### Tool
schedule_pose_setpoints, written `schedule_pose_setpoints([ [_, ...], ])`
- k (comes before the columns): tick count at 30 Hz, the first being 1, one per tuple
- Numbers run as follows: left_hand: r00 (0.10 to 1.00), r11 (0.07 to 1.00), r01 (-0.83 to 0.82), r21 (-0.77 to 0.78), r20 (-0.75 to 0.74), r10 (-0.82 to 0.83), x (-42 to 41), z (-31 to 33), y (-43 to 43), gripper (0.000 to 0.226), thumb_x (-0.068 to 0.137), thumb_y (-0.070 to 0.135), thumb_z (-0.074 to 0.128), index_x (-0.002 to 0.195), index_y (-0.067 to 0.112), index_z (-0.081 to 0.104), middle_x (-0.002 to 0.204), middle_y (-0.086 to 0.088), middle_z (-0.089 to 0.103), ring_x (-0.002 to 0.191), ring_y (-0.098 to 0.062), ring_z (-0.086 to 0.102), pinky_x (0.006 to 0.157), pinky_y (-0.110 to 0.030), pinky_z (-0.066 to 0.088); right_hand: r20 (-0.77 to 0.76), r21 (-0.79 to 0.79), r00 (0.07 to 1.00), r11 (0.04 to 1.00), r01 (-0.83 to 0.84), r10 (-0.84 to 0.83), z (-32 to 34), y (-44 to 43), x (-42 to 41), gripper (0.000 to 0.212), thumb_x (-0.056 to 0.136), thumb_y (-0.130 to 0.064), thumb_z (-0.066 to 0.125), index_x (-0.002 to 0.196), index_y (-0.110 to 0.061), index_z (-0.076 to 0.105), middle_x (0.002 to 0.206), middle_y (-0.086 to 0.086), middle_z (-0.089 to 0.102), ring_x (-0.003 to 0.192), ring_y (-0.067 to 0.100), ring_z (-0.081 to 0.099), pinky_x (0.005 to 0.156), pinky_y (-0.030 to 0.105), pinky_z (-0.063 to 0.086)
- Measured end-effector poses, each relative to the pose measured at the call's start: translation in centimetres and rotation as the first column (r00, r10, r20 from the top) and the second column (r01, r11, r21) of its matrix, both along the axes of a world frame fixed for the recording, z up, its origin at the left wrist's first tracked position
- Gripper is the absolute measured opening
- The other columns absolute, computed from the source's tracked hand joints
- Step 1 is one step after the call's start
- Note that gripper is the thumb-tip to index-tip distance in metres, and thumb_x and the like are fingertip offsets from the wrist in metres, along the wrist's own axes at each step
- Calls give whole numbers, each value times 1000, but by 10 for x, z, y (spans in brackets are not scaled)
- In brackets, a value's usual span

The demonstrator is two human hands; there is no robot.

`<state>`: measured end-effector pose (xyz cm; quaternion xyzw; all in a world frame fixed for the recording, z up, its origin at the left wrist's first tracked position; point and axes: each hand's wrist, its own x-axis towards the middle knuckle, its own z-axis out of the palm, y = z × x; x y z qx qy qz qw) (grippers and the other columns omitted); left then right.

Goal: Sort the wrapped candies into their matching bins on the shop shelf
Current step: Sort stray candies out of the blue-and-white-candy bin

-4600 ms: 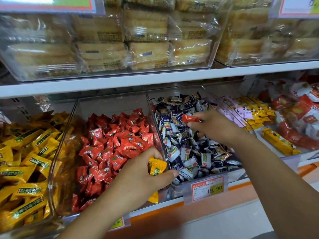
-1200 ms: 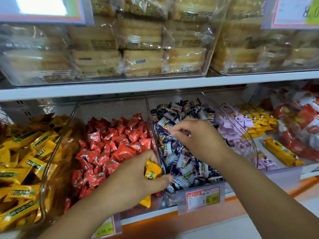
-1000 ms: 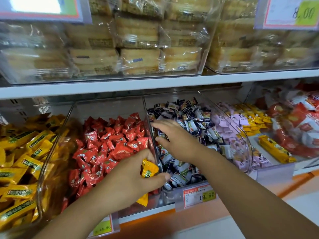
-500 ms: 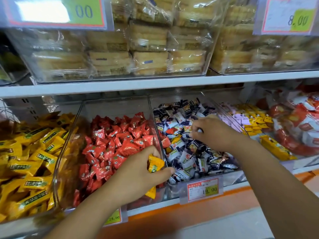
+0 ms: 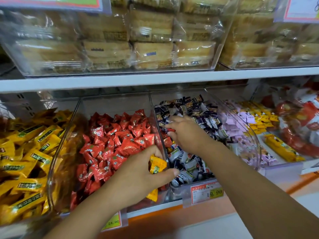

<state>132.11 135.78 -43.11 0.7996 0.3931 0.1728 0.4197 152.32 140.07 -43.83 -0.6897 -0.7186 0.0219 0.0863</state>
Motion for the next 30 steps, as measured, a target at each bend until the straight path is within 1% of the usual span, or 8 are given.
schedule_pose_setpoints([
  [4, 1000, 1000, -3, -14, 6, 3, 0, 2, -2, 40, 72, 66, 63, 78, 32, 43, 57, 5, 40, 48, -10, 36, 49, -26, 31, 26, -57, 999, 997, 44, -42, -8, 10, 4, 41, 95, -19, 56, 135, -27, 55, 151, 10, 33, 135, 33, 32, 112, 43, 31],
  [8, 1000, 1000, -11, -13, 8, 11, 2, 4, -4, 38, 77, 60, 65, 77, 29, 43, 55, 8, 43, 46, -6, 36, 46, -20, 31, -150, 21, 986, 997, 79, -75, -2, 4, 5, 16, 94, -16, 57, 97, -17, 72, 133, 10, 47, 117, 29, 48, 96, 35, 42],
  [13, 1000, 1000, -17, -14, 8, 17, 1, 3, -5, 43, 70, 66, 63, 79, 29, 44, 56, 7, 42, 48, -8, 35, 47, -21, 31, -258, 258, 966, 964, 57, 12, 18, -7, 4, 18, 95, -19, 59, 98, -14, 76, 113, 4, 67, 102, 17, 53, 96, 29, 39],
  [16, 1000, 1000, -13, -16, -10, 13, 0, 2, -2, 44, 69, 69, 61, 80, 31, 43, 59, 3, 39, 49, -12, 34, 49, -27, 32, -457, 106, 888, 994, -6, 54, 23, -8, -7, 23, 96, -21, 59, 116, -19, 70, 117, 0, 67, 100, 10, 59, 81, 17, 44],
  [19, 1000, 1000, -9, -18, 1, 9, 0, 3, -3, 44, 69, 68, 61, 80, 29, 44, 58, 4, 40, 49, -9, 34, 49, -23, 31, -399, -221, 917, 971, -87, -8, 8, 2, -9, 45, 94, -23, 61, 137, -29, 50, 136, 3, 55, 115, 20, 57, 93, 31, 48],
  [21, 1000, 1000, -10, -21, 9, 10, 1, 4, -4, 40, 75, 61, 64, 81, 27, 44, 54, 8, 41, 45, -6, 32, 46, -18, 29, -493, -365, 867, 921, -134, -68, 4, 8, -4, 61, 91, -21, 66, 144, -34, 39, 145, -2, 47, 123, 20, 53, 100, 37, 47],
  [24, 1000, 1000, -11, -29, 15, 12, 1, 6, -5, 38, 79, 54, 66, 85, 23, 45, 51, 10, 41, 43, -5, 32, 44, -16, 29, -470, -399, 881, 902, -165, -47, 5, 13, -3, 77, 86, -12, 69, 147, -39, 30, 149, -7, 39, 117, 20, 57, 96, 41, 51],
  [30, 1000, 999, 1, -47, 24, 0, 0, 4, -3, 40, 73, 62, 65, 80, 28, 44, 55, 8, 41, 47, -6, 34, 47, -19, 30, -456, -338, 889, 932, -134, -38, 2, 10, -7, 55, 90, -12, 66, 138, -29, 44, 140, 2, 50, 109, 21, 60, 95, 41, 50],
])
